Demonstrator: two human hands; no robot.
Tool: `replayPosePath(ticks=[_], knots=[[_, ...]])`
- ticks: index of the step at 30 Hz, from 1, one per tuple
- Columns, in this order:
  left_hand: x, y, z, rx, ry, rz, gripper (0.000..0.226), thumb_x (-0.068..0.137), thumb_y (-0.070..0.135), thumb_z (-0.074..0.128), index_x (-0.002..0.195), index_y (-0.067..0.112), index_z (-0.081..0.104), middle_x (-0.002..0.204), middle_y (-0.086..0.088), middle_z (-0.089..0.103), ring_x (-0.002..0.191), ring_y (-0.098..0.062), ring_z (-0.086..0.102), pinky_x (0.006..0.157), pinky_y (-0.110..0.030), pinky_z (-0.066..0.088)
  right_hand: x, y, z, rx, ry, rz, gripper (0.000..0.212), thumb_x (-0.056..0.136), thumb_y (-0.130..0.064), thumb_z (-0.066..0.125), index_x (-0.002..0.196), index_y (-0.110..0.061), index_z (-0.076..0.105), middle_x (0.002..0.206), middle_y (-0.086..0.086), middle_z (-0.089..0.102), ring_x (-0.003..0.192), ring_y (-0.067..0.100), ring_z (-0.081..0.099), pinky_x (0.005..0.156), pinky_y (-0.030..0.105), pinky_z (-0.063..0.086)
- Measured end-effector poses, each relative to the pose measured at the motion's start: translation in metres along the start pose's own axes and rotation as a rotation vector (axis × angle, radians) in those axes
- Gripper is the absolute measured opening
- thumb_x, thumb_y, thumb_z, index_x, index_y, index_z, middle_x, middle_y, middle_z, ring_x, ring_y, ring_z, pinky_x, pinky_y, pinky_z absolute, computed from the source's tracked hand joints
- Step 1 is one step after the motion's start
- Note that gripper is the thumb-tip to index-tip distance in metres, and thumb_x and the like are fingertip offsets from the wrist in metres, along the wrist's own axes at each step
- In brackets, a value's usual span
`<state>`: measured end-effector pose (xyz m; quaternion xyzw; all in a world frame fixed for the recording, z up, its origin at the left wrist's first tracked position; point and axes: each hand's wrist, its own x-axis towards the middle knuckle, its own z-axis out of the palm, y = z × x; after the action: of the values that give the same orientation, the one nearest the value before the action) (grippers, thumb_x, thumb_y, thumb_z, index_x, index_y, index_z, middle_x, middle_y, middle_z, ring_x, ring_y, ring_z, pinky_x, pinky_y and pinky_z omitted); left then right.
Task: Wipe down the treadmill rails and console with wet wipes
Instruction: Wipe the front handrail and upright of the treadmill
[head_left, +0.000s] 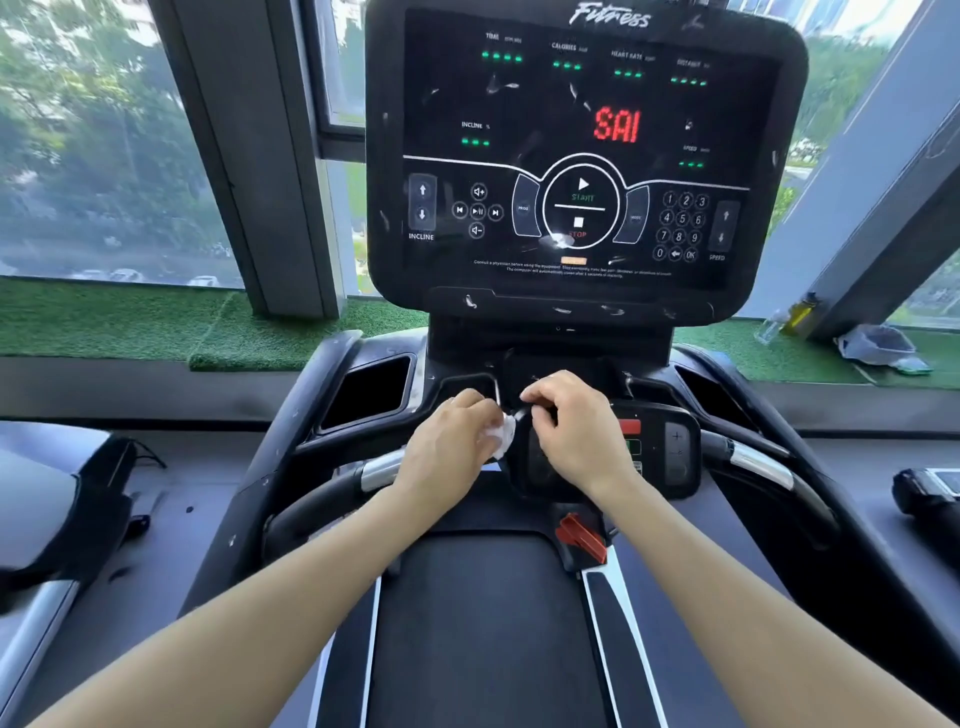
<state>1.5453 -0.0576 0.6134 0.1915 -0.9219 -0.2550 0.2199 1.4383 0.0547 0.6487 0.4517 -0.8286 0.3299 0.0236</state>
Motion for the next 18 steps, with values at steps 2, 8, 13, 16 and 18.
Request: replayPosePath(ticks=[2,8,13,16,18], knots=[[-0.003,-0.002,0.002,0.056,0.008,0.076,0.007,0.087,0.012,0.061,0.092,0.015,0.064,0.095,0.005,0.056,0.091,-0.017,0.053,0.064,-0.030,0.039,0.000,0.000,0.002,-0.005,0.002,-0.003,0.019,0.087,-0.002,0.053,0.095,-0.008,0.068,0.100,0.001,0.063,0.095,0.019,0.058,0.081,0.037,0.050],[0.002,0.007,0.003,0.036,0.045,-0.015,0.011,0.085,0.007,0.059,0.082,0.016,0.062,0.086,0.008,0.053,0.079,-0.012,0.048,0.060,-0.029,0.036,0.000,0.004,0.006,0.006,0.021,-0.017,0.019,0.086,-0.001,0.052,0.092,-0.009,0.068,0.098,-0.001,0.063,0.095,0.019,0.057,0.077,0.033,0.049],[0.024,0.009,-0.001,-0.183,-0.048,-0.294,0.016,0.080,0.006,0.064,0.073,0.019,0.061,0.069,0.011,0.055,0.061,-0.007,0.050,0.064,-0.022,0.040,0.006,0.002,0.005,-0.029,-0.008,0.015,0.019,0.088,-0.005,0.050,0.092,-0.008,0.068,0.101,0.001,0.063,0.096,0.020,0.054,0.078,0.034,0.047],[0.036,0.011,-0.005,-0.202,-0.119,-0.393,0.021,0.084,0.010,0.062,0.067,0.022,0.058,0.067,0.003,0.059,0.055,-0.011,0.053,0.059,-0.020,0.045,0.006,0.001,0.006,-0.111,-0.035,0.006,0.020,0.090,-0.008,0.047,0.093,-0.007,0.067,0.102,0.000,0.062,0.095,0.019,0.051,0.071,0.029,0.042],[0.035,0.011,-0.004,-0.106,-0.125,-0.348,0.023,0.085,0.009,0.059,0.067,0.023,0.056,0.073,0.004,0.058,0.069,-0.019,0.058,0.065,-0.025,0.046,0.005,0.001,0.007,-0.145,-0.029,-0.004,0.021,0.090,-0.009,0.046,0.093,-0.007,0.066,0.102,-0.001,0.062,0.094,0.018,0.050,0.068,0.028,0.040]])
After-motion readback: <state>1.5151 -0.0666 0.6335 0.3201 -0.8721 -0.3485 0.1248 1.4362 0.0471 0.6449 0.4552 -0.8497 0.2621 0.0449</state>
